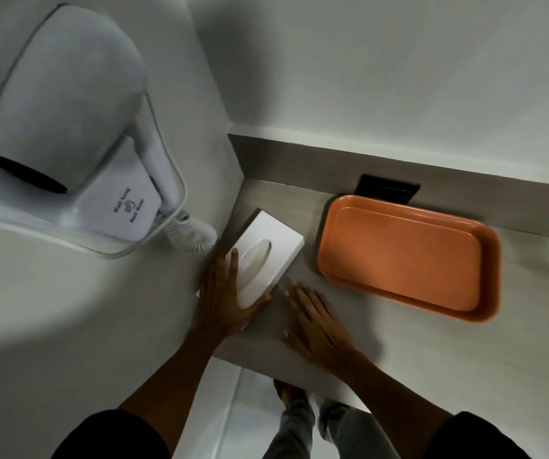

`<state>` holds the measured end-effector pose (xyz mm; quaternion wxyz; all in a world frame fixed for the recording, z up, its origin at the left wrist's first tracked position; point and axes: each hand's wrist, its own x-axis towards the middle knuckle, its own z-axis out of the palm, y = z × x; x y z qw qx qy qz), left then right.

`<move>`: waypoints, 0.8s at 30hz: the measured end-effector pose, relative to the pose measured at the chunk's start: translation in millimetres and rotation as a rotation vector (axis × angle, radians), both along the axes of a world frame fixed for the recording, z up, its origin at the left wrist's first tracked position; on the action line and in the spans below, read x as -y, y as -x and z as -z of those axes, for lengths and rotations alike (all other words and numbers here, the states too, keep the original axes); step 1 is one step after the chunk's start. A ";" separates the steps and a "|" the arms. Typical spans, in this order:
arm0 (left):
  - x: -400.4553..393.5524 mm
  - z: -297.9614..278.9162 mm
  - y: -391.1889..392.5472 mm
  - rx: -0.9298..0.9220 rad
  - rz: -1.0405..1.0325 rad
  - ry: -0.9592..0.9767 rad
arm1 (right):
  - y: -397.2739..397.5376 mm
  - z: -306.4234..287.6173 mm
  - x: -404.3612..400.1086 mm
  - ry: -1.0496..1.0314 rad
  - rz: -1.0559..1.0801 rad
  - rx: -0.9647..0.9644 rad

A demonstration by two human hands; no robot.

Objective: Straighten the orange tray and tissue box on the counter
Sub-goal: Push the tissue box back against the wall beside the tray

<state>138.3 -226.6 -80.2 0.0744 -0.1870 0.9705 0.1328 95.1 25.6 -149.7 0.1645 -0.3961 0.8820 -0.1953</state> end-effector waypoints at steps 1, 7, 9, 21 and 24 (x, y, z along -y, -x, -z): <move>0.5 1.6 -0.3 0.013 -0.003 0.012 | -0.2 2.2 4.6 -0.031 0.009 -0.002; 1.6 16.0 12.2 -0.010 -0.071 0.016 | -8.7 23.4 12.9 -0.105 0.040 -0.097; 0.2 20.3 20.4 -0.043 -0.096 0.020 | -9.4 28.6 13.8 -0.096 0.052 -0.108; -12.0 19.0 116.9 -0.125 -0.278 0.054 | -8.5 33.2 14.5 -0.081 0.048 -0.077; -13.7 17.8 129.7 -0.116 -0.303 0.068 | -7.6 31.9 14.4 -0.089 0.048 -0.069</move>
